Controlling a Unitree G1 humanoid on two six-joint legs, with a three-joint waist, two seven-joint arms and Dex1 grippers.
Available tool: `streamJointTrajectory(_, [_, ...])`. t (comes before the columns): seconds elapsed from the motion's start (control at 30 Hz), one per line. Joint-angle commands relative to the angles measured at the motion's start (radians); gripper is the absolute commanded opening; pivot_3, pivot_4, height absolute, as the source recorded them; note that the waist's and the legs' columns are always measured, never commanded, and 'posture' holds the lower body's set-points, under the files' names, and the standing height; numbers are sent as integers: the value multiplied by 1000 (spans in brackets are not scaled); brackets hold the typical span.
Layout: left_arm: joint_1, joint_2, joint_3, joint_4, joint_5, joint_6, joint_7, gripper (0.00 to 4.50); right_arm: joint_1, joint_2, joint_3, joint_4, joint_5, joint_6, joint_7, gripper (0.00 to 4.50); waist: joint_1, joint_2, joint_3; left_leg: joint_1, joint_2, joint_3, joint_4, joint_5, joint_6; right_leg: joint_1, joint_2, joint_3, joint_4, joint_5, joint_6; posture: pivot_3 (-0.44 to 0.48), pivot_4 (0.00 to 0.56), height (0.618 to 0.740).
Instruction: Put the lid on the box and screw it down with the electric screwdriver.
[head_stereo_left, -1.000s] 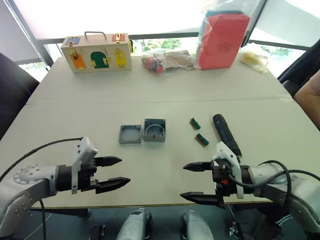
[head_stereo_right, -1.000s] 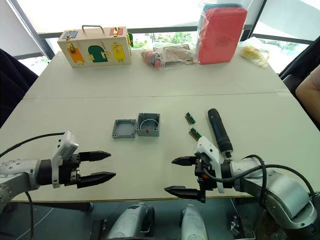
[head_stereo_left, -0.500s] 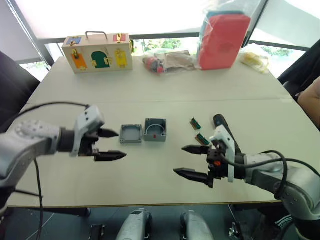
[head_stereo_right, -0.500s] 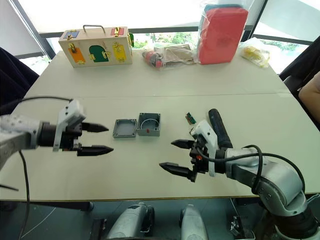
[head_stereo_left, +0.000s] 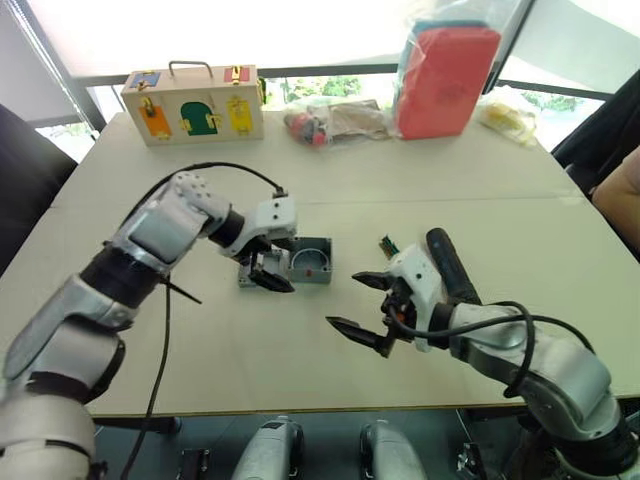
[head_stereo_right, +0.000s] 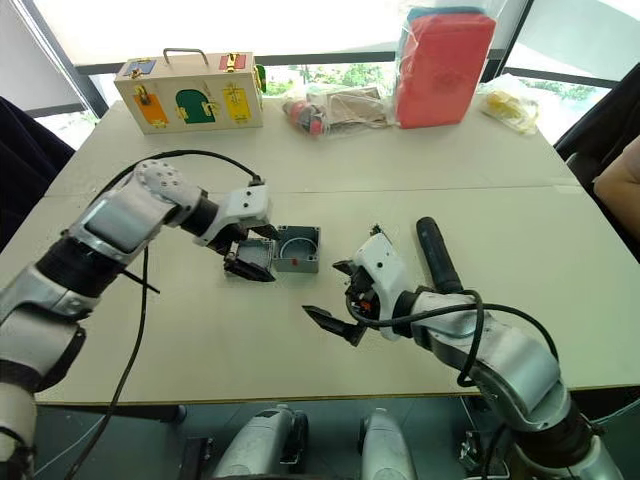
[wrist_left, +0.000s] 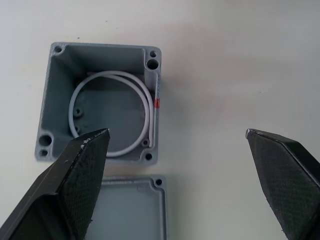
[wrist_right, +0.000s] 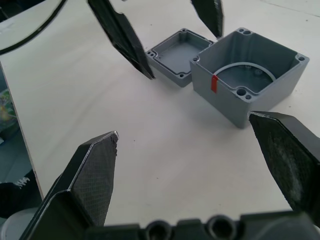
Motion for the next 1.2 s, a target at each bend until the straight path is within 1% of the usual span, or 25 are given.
streamJointTrajectory(0.03, [-47,-50,3,95,62,-82,-38,4470,15,27,0,-51,-34,-18,-33,4500,0,0,0,0,0,0,0,0,0,0,0,0,0,0,0,0,150,740])
streamJointTrajectory(0.23, [-83,-141,11,207,124,-152,-65,4470,31,64,5,-69,-62,-7,-66,4500,1,0,0,0,0,0,0,0,0,0,0,0,0,0,0,0,150,740])
streamJointTrajectory(0.33, [-91,-170,10,245,149,-178,-82,4470,32,76,3,-74,-66,3,-77,4500,1,0,0,0,0,0,1,0,0,0,0,0,0,0,0,0,150,740])
streamJointTrajectory(0.43, [-92,-199,18,279,167,-210,-86,3769,34,80,-6,-78,-69,10,-85,4500,0,0,0,0,0,0,1,0,0,0,0,0,1,0,0,0,150,740])
streamJointTrajectory(0.47, [-92,-209,22,288,169,-220,-87,3400,35,80,-10,-79,-69,12,-88,4500,0,0,0,0,0,0,1,0,0,0,0,0,1,0,0,0,150,740])
streamJointTrajectory(0.5, [-91,-218,26,299,173,-229,-87,2916,35,81,-12,-80,-70,14,-90,4500,1,0,0,0,0,0,1,0,0,0,0,0,1,0,0,0,150,740])
streamJointTrajectory(0.57, [-90,-228,23,324,192,-263,-81,2231,33,84,-14,-79,-71,18,-95,4500,1,0,0,0,0,0,1,0,0,0,0,0,1,0,0,0,150,740])
streamJointTrajectory(0.6, [-87,-232,21,336,201,-283,-79,1750,31,87,-15,-79,-72,21,-98,4500,0,0,0,0,0,0,1,0,0,0,0,0,1,0,0,0,150,740])
streamJointTrajectory(0.63, [-86,-237,22,345,207,-295,-78,1454,30,89,-17,-79,-72,23,-99,4500,0,0,0,0,0,0,1,0,0,0,0,0,1,0,0,0,150,740])
streamJointTrajectory(0.67, [-86,-241,24,352,209,-305,-83,1003,31,89,-19,-81,-73,24,-99,4500,0,0,0,0,0,0,1,0,0,0,0,0,1,0,0,0,150,740])
streamJointTrajectory(0.73, [-89,-250,31,363,213,-319,-91,411,37,87,-25,-84,-72,24,-97,4500,1,0,0,0,0,0,1,0,0,0,0,0,1,0,0,0,150,740])
streamJointTrajectory(0.77, [-92,-253,33,369,215,-328,-97,30,39,86,-27,-85,-73,25,-96,4500,1,0,0,0,0,0,1,0,0,0,0,0,1,0,0,0,150,740])
streamJointTrajectory(0.87, [-99,-253,42,382,219,-362,-133,30,52,81,-35,-88,-73,25,-92,4500,1,0,0,0,0,0,1,0,0,0,0,0,1,0,0,0,150,740])
streamJointTrajectory(0.97, [-128,-268,80,431,192,-469,-168,30,75,69,-47,-95,-65,21,-75,4500,2,0,0,0,0,-1,1,0,0,0,0,0,1,0,0,0,150,740])
streamJointTrajectory(1.03, [-155,-263,74,461,161,-558,-209,30,94,56,-70,-112,-39,22,-47,4500,2,0,0,0,0,-1,1,0,0,0,0,0,1,0,0,0,150,740])
streamJointTrajectory(1.1, [-178,-249,31,476,113,-613,-222,30,108,42,-87,-122,-27,26,-30,4500,2,-1,0,-1,0,-1,2,0,0,0,0,0,1,0,0,0,150,740])
streamJointTrajectory(1.2, [-206,-240,-63,537,102,-770,-222,30,123,20,-103,-127,-28,31,-21,4500,2,-1,0,-1,0,-1,5,-1,2,0,0,0,1,0,0,0,150,740])
